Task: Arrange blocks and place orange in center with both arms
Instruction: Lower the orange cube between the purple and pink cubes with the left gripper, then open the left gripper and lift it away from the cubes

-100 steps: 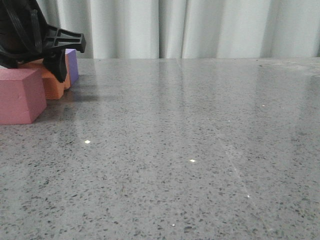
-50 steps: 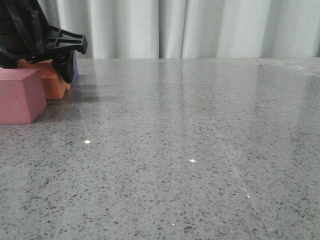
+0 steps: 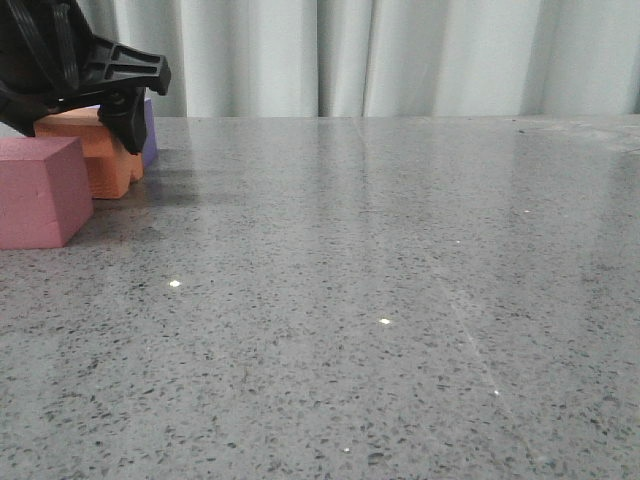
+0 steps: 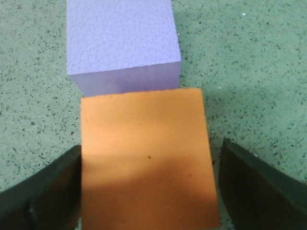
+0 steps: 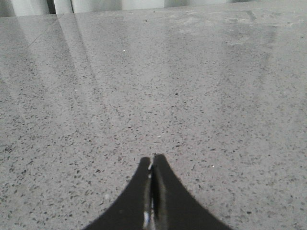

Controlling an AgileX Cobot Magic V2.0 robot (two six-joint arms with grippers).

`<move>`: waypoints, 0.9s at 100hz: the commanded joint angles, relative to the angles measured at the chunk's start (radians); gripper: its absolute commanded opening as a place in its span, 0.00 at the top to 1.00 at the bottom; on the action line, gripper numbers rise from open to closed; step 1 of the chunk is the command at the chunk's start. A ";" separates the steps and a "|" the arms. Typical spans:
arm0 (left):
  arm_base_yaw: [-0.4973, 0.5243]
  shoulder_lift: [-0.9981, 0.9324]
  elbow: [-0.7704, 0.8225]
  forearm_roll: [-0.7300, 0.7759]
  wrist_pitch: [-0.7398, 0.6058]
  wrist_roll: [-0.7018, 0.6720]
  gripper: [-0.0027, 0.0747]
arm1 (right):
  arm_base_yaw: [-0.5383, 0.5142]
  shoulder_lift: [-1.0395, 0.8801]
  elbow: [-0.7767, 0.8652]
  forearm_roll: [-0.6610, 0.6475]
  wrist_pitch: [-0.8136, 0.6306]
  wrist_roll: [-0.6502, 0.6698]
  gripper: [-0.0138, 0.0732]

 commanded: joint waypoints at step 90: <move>0.002 -0.310 -0.077 0.000 0.081 0.055 0.34 | -0.006 -0.025 -0.014 0.000 -0.077 -0.007 0.92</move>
